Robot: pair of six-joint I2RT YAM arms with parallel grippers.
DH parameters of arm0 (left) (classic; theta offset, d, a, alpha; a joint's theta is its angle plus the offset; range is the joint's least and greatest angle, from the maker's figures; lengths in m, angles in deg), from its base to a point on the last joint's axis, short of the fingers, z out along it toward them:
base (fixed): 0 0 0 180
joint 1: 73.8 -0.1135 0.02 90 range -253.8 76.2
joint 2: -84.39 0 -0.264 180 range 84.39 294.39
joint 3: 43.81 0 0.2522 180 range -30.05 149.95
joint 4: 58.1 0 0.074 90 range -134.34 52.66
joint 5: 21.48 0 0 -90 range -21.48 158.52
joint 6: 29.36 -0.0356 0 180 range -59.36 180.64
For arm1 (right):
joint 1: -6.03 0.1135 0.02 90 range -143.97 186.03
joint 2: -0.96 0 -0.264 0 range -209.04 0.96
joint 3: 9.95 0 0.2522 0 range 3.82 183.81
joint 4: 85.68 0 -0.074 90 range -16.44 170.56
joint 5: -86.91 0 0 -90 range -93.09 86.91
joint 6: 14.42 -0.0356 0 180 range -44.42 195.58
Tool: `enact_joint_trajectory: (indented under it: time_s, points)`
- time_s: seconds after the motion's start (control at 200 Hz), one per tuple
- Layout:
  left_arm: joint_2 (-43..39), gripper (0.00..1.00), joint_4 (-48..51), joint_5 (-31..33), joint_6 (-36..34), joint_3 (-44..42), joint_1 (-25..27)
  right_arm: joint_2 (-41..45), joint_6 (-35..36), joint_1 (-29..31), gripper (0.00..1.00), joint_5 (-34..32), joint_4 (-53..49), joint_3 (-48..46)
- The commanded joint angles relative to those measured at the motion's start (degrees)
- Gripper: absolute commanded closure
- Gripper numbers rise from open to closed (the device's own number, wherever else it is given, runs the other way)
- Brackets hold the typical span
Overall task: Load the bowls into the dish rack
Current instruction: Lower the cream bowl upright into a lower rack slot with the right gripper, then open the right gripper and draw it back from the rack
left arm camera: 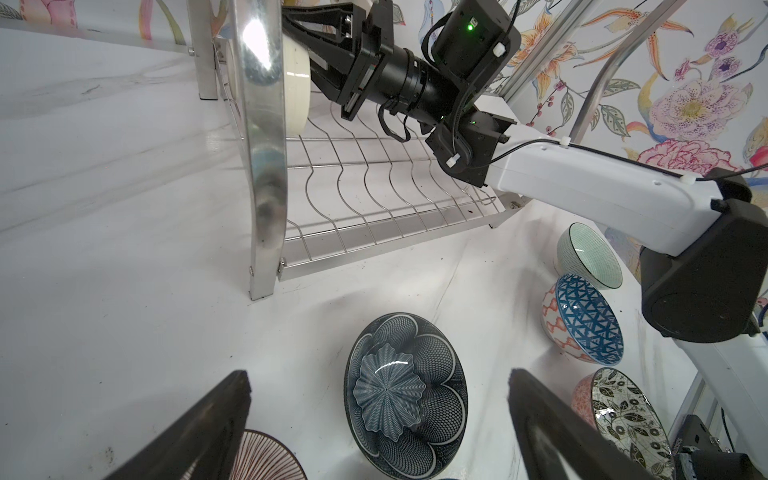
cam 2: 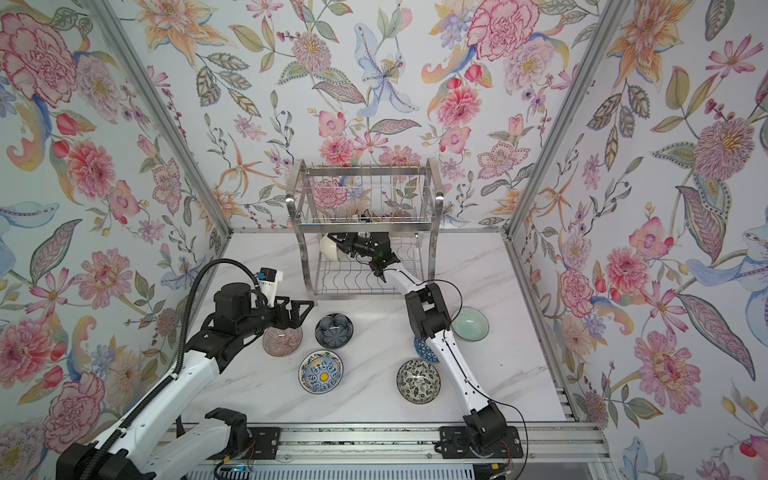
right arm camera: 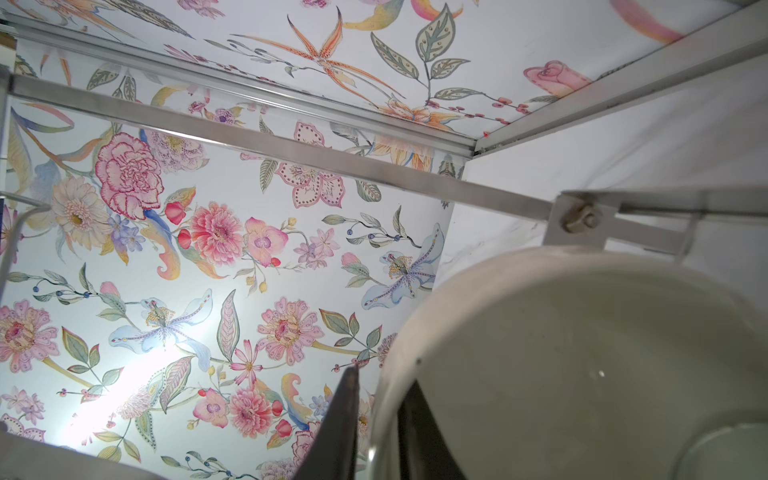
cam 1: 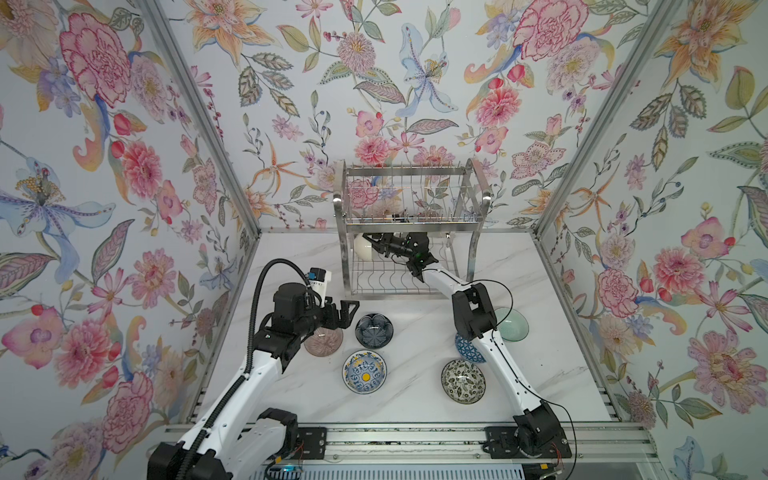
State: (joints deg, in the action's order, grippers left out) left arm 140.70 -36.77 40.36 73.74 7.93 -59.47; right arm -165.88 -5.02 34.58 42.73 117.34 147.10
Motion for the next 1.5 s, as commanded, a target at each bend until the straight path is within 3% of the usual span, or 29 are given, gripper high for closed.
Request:
enact_joint_trajectory:
  time_s: [0.0,0.355,0.801,1.211,1.491]
  points:
    - [-0.1,0.01,-1.1,-0.7,-0.5,-0.7,0.5,0.6,2.4,-0.1,0.77,-0.1,0.2,1.7]
    - [-0.6,0.01,-0.7,0.1,-0.7,-0.6,0.6,2.9,3.9,-0.2,0.6,-1.3,-0.9,0.8]
    - [-2.3,0.01,0.2,3.1,-0.9,-0.6,0.8,11.7,5.4,-0.1,0.37,-10.5,0.6,-12.1]
    - [-4.2,0.01,1.8,10.9,-0.7,-0.5,1.0,23.1,7.0,1.6,0.28,-27.4,8.7,-33.5]
    - [-7.5,0.01,4.0,23.3,-1.1,-0.9,1.0,30.5,7.2,5.0,0.28,-42.3,17.3,-49.8]
